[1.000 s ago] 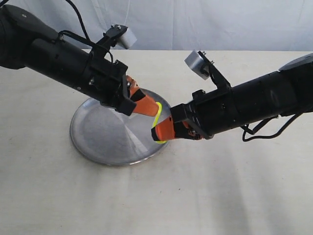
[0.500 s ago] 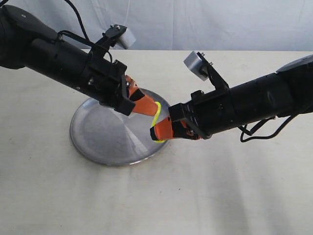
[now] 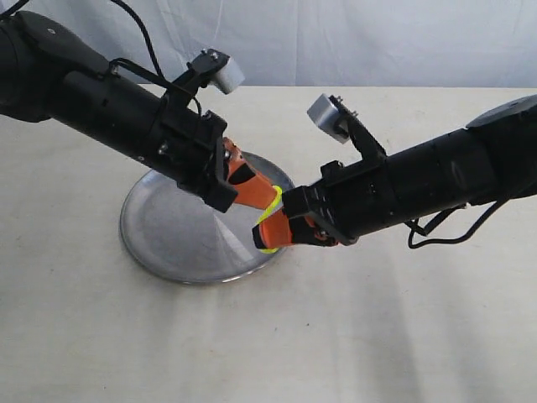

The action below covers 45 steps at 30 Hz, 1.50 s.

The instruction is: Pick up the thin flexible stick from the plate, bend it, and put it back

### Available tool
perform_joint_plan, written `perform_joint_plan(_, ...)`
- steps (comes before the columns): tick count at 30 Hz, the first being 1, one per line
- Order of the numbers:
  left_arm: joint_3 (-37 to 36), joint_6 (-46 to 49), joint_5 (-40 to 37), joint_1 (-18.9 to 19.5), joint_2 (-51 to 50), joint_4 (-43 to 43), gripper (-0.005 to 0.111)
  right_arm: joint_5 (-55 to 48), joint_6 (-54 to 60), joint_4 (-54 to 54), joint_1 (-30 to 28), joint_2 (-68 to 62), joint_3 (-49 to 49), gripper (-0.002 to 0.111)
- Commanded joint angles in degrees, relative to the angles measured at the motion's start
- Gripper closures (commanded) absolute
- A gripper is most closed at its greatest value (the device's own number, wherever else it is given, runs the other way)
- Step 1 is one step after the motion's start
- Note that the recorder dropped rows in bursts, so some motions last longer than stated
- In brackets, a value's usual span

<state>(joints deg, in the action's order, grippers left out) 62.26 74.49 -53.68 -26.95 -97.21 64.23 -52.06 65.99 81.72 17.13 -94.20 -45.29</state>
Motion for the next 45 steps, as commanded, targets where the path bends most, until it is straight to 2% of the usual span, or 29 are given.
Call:
perform_joint_plan(1, 0.42, -0.49, -3.16, -1.85, 0.22, 5.55, 0.107, 3.29, 0.44, 0.71, 2.98, -0.42, -0.23, 0.109)
perform_joint_plan(17, 0.42, -1.44, -4.46, -1.85, 0.22, 5.63, 0.107, 9.26, 0.44, 1.15, 3.62, -0.42, -0.23, 0.109)
perform_joint_plan(32, 0.42, -12.54, 1.07, -1.85, 0.22, 3.90, 0.107, 10.44, 5.16, -2.71, 3.62, -0.42, -0.23, 0.109)
perform_joint_plan(45, 0.53, -14.53, 0.86, -1.85, -2.47, 5.32, 0.107, 11.51, 9.04, -6.82, 5.30, -0.42, -0.23, 0.109)
